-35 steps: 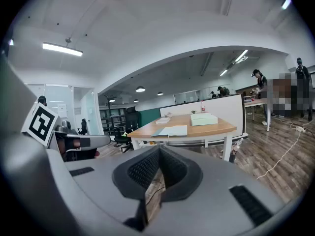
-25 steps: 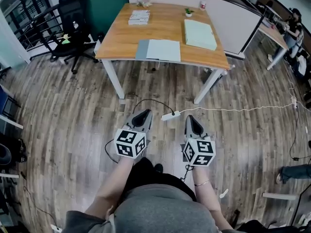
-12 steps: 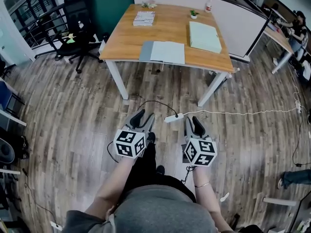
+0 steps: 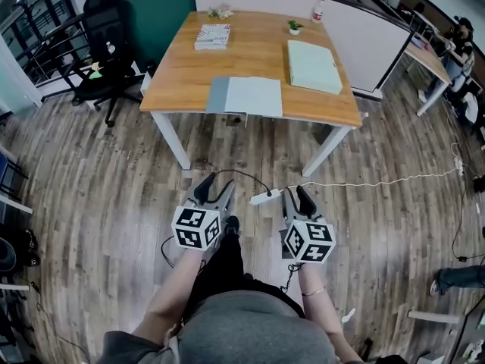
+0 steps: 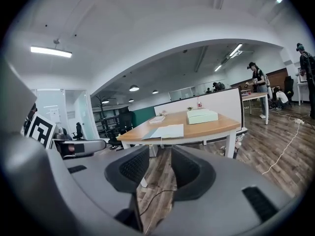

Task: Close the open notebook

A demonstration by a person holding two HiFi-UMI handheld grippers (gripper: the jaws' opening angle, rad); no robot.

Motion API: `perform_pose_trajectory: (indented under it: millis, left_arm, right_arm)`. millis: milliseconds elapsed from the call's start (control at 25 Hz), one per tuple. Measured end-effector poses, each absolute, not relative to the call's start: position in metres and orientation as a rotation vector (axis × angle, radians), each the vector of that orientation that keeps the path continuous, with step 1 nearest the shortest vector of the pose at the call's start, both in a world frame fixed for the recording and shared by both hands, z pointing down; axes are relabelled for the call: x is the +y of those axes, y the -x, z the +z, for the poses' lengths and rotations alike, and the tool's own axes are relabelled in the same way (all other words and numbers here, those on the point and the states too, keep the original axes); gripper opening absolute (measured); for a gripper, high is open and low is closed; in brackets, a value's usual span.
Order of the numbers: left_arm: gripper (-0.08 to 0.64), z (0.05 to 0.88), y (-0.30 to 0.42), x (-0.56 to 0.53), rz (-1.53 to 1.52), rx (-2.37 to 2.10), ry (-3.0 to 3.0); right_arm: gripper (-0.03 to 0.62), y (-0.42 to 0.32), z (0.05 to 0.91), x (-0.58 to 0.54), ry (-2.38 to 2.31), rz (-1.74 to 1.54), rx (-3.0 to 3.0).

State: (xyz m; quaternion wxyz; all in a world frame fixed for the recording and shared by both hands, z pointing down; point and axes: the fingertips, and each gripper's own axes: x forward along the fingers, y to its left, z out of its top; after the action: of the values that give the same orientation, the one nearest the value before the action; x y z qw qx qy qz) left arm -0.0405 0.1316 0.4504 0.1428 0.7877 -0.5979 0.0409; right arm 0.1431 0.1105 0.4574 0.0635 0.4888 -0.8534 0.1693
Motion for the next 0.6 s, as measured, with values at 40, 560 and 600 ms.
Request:
perform_pose_trajectory:
  millis: [40,560,600]
  left_arm:
    - [0.216,0.451,0.044,0.120,0.114,-1.723,-2.272]
    - [0.215,0.448,0.110,-0.015,0.124,-1.694,-2.268]
    - [0.215,0.448,0.115,-0.024,0.124,-1.690,-2.268]
  right_arm:
    - [0.138,-0.140,0.458,0.100,-1.480,0.512,-2.573]
    - [0.138,-0.075,0.455,-0.031,-1.504,0.533,-2.518]
    - [0.138,-0.071,0.455,-0.039,-1.509,0.532,-2.512]
